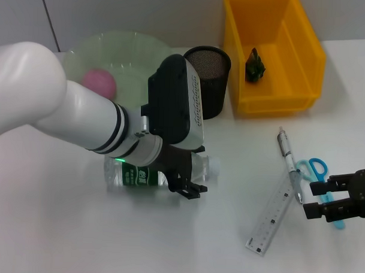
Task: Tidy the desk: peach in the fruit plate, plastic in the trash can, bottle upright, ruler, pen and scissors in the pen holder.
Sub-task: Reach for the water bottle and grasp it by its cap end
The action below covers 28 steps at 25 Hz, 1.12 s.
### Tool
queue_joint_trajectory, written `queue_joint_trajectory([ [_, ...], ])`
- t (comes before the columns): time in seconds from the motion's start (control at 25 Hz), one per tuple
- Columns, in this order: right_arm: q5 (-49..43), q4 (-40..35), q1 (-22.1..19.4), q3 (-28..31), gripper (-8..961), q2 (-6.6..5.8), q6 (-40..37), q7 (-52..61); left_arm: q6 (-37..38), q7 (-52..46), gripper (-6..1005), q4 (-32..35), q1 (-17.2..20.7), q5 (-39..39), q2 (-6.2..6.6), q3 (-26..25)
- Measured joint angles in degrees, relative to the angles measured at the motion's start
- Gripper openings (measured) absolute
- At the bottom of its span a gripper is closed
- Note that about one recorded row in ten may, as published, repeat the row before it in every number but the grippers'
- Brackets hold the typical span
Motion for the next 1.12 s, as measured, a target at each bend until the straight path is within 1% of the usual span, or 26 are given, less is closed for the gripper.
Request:
queue_joint_trajectory([
  [0.6,0.00,0.00,0.02,0.00,833,-0.10,-0.12,-0.06,-2.04,-0.03,658,0.63,0.21,0.67,0.01,1.74],
  [0.68,0.00,0.00,0.06,0.00,833,-0.10,-0.12,-0.06,-2.44,0.07,486,0.60,0.23,0.76,0.01,1.77],
  [0.92,0.00,0.00,0.17,0.00,833,-0.14,-0.11,0.07,-3.08,0.32,448,0.52,0.29,1.04,0.01,2.34],
  [1.12,0.01,0.00,0.26,0.00,833,-0.10,-0.11,0.09,-3.56,-0.20,447,0.75,0.41,2.89,0.01,3.21],
])
